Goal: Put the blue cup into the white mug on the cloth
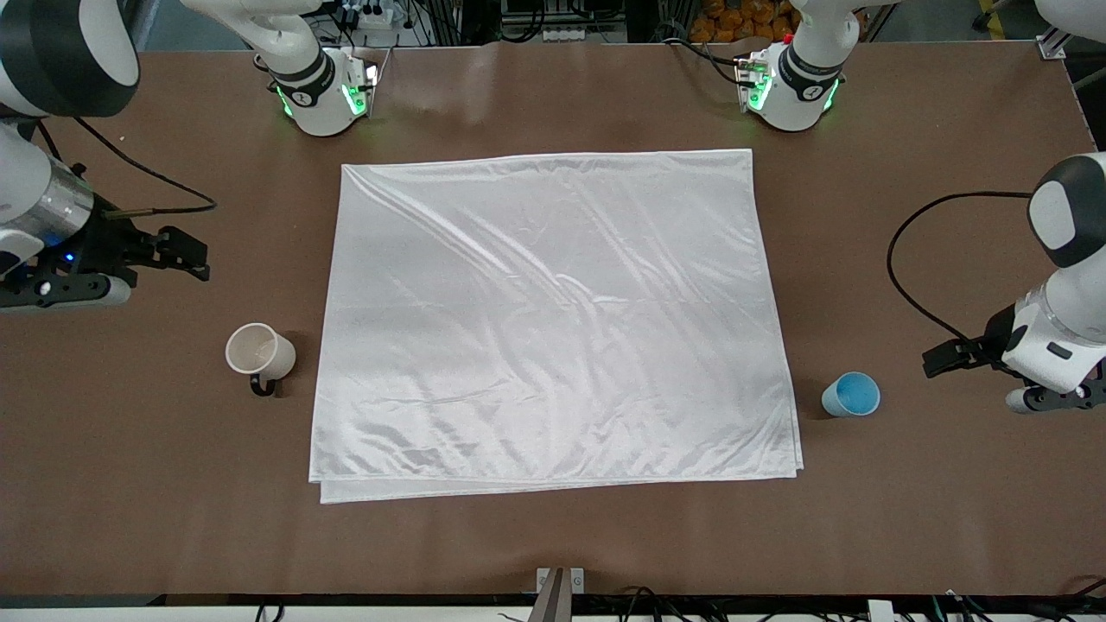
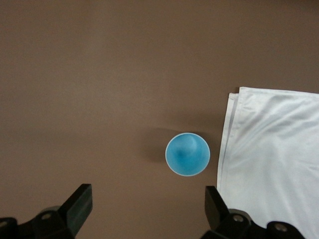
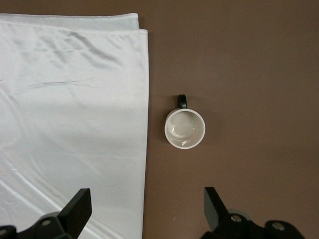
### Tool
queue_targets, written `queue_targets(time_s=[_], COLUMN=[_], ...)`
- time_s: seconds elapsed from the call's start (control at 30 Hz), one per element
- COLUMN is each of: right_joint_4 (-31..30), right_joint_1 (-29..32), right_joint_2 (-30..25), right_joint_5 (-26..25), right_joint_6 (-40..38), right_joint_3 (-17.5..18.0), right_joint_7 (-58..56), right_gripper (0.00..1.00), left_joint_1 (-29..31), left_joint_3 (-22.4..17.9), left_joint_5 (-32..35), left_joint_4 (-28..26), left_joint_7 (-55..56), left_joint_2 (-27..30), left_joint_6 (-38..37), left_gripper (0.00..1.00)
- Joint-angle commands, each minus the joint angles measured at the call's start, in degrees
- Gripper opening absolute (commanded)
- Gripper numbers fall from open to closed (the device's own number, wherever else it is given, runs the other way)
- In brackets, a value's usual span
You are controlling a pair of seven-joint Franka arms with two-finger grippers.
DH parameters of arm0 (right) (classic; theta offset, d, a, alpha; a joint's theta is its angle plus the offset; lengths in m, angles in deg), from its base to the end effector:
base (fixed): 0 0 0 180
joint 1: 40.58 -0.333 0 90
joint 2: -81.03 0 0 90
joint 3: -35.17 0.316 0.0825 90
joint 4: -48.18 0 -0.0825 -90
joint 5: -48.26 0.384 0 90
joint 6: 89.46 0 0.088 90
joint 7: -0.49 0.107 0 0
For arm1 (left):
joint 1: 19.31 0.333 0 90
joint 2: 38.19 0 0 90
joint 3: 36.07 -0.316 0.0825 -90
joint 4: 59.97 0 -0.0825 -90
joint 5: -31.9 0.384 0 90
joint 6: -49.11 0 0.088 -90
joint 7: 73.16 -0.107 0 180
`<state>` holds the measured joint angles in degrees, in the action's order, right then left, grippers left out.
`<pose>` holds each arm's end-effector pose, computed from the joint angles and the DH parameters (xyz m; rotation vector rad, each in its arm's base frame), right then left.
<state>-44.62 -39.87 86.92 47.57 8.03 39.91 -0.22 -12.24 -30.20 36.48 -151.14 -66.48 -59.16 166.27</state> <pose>0.5910 0.0384 0.5538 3.1346 0.1318 -0.0321 0.6733 0.0267 0.4325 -3.1013 -0.1748 -0.1421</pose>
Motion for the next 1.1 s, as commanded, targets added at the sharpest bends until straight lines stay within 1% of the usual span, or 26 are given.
queue_targets(time_s=[0.0, 0.23, 0.37, 0.43, 0.57, 0.8, 0.9, 1.07], right_joint_4=[0.3, 0.4, 0.6, 0.7, 0.7, 0.7, 0.7, 0.7], right_joint_1=[1.0, 1.0, 1.0, 1.0, 1.0, 1.1, 1.0, 1.0], right_joint_2=[3.0, 6.9, 9.1, 10.0, 11.6, 15.4, 17.4, 20.1], right_joint_5=[0.5, 0.3, 0.2, 0.2, 0.2, 0.2, 1.0, 1.1], right_joint_6=[2.2, 5.9, 8.3, 9.3, 11.0, 14.7, 16.4, 19.0], right_joint_3=[0.5, -0.2, -0.6, -1.6, -2.3, -3.1, -4.5, -5.1], right_joint_7=[-1.0, -3.1, -4.9, -6.0, -7.5, -7.6, -7.6, -7.6], right_gripper=[1.00, 1.00, 1.00, 1.00, 1.00, 1.00, 1.00, 1.00], left_joint_1=[0.9, 0.8, 0.7, 0.6, 0.7, 1.0, 1.2, 1.0], left_joint_3=[0.4, 0.5, 0.4, 0.4, 0.5, 0.4, 0.5, 0.5], left_joint_5=[1.6, 1.0, 1.0, 1.0, 1.0, 1.0, 1.0, 1.0], left_joint_4=[0.9, 0.6, -0.2, -0.4, -0.4, -0.5, -0.5, -0.4], left_joint_7=[0.0, 0.4, 0.4, 0.4, 0.4, 0.4, 0.4, 0.4], left_joint_2=[-4.9, -9.9, -10.2, -10.4, -12.3, -14.7, -15.3, -15.9], left_joint_6=[3.9, 5.1, 5.1, 5.1, 6.7, 7.3, 7.4, 7.5], left_gripper=[1.00, 1.00, 1.00, 1.00, 1.00, 1.00, 1.00, 1.00])
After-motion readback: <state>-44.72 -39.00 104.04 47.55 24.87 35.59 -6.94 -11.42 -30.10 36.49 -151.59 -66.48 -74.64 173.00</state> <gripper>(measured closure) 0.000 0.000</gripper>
